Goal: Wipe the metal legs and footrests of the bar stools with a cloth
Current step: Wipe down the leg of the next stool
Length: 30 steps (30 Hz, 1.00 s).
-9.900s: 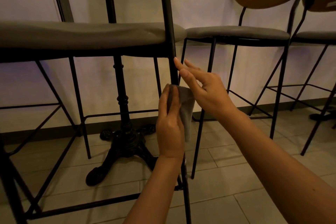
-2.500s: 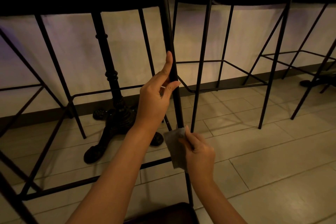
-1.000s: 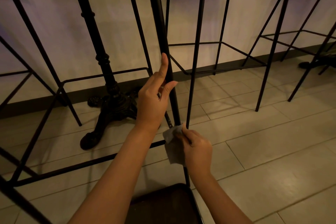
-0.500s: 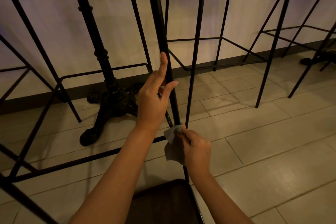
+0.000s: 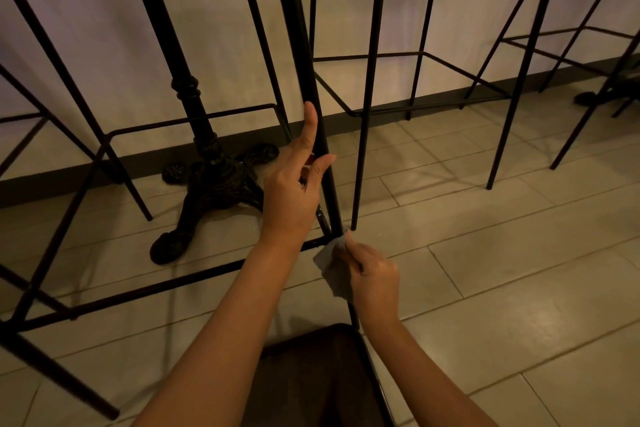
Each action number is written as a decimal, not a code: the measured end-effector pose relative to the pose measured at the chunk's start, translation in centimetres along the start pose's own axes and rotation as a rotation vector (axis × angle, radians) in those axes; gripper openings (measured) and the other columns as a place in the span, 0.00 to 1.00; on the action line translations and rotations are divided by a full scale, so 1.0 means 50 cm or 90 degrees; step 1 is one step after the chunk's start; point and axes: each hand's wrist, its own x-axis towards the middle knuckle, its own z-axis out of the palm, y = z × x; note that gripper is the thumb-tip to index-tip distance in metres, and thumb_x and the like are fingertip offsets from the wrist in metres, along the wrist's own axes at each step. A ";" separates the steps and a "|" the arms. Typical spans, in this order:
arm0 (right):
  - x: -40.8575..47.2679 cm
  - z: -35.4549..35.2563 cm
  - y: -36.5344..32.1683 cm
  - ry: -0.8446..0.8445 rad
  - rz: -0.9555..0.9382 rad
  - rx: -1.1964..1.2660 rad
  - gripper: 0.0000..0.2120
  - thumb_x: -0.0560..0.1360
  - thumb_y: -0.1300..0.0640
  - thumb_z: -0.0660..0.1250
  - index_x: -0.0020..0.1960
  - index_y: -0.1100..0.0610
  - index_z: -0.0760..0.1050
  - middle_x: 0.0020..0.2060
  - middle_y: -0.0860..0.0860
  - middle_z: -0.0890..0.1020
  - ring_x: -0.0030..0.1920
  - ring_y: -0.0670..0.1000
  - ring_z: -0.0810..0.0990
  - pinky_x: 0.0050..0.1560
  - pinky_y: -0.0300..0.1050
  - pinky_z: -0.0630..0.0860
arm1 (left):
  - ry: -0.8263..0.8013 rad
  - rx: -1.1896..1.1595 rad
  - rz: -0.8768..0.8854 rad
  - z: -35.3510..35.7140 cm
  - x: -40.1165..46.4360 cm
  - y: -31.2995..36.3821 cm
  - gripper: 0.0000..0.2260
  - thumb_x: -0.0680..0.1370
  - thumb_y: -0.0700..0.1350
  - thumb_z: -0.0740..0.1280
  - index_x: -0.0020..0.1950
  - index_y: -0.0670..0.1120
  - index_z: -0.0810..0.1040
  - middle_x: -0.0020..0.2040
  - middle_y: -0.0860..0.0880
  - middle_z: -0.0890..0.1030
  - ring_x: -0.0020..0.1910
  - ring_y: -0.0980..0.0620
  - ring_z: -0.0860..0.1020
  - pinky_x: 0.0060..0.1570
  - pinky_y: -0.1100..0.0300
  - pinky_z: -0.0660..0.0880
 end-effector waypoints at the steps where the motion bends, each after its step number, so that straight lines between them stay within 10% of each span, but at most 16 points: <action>1: 0.000 0.001 0.001 0.000 0.000 -0.001 0.14 0.71 0.63 0.66 0.56 0.59 0.80 0.39 0.51 0.84 0.35 0.46 0.81 0.36 0.33 0.74 | 0.001 -0.002 0.002 0.001 0.000 0.000 0.28 0.76 0.53 0.58 0.68 0.71 0.46 0.52 0.49 0.77 0.44 0.55 0.75 0.54 0.75 0.69; 13: 0.020 -0.001 -0.022 0.039 -0.014 -0.002 0.12 0.70 0.65 0.69 0.53 0.60 0.81 0.41 0.52 0.84 0.39 0.45 0.81 0.45 0.25 0.70 | 0.006 0.039 0.007 0.015 -0.028 -0.009 0.29 0.77 0.51 0.60 0.71 0.68 0.46 0.41 0.42 0.77 0.37 0.48 0.75 0.41 0.63 0.75; 30: -0.007 0.008 0.000 0.028 0.036 -0.015 0.13 0.73 0.55 0.62 0.49 0.56 0.83 0.38 0.48 0.84 0.35 0.42 0.79 0.40 0.24 0.68 | 0.031 -0.003 0.012 0.029 -0.046 -0.022 0.26 0.78 0.53 0.58 0.71 0.67 0.49 0.38 0.43 0.76 0.37 0.52 0.74 0.46 0.71 0.73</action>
